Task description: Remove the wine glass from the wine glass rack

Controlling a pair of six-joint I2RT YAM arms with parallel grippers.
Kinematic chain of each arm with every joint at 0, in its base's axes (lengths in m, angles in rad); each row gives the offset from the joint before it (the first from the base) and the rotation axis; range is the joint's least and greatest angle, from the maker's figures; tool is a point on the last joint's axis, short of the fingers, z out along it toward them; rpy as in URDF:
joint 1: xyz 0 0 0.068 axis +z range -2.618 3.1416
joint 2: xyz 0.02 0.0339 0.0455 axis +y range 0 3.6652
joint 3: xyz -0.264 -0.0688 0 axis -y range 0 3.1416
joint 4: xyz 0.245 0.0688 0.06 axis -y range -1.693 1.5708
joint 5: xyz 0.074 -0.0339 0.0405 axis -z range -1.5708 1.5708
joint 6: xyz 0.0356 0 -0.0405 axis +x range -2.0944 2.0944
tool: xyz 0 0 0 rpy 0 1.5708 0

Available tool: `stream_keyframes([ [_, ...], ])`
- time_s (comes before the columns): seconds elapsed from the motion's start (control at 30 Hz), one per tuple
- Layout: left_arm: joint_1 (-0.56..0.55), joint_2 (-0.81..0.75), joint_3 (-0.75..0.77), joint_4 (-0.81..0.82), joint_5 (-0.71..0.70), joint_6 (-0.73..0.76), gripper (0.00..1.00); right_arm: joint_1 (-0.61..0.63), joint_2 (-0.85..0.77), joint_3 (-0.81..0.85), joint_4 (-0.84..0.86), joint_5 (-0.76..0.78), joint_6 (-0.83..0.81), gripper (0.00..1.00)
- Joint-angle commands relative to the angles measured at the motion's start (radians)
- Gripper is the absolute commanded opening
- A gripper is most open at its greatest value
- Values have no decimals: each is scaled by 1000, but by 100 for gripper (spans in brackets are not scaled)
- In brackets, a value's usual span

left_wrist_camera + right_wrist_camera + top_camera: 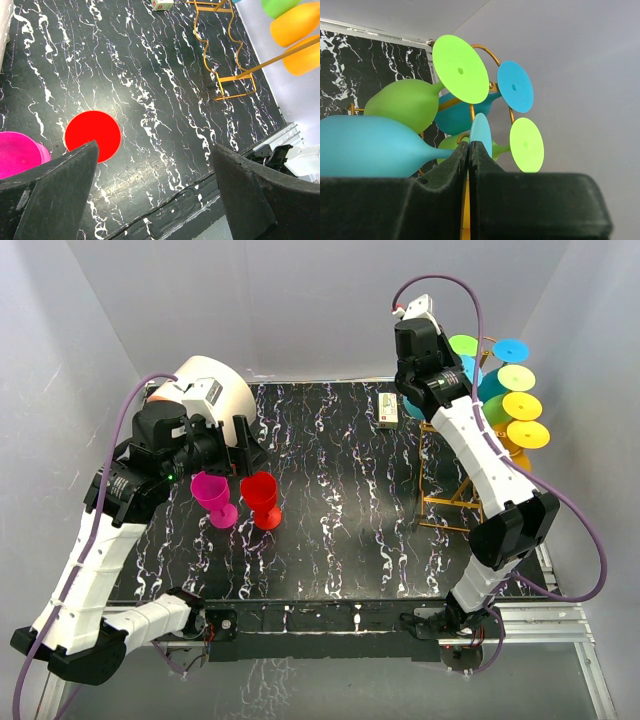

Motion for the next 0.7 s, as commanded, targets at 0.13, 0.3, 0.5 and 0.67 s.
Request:
stream_keyframes([
  [0.13,1,-21,-4,18,19,-4,95,28,-41,54,80,37,-22,1],
  [0.3,2,-24,-5,14,19,-6,95,39,-39,63,83,36,-21,1],
  [0.5,1,-29,-8,21,30,-14,95,53,-38,77,78,31,-9,1],
  [0.67,1,-28,-7,24,43,-22,95,54,-38,79,81,27,-9,1],
])
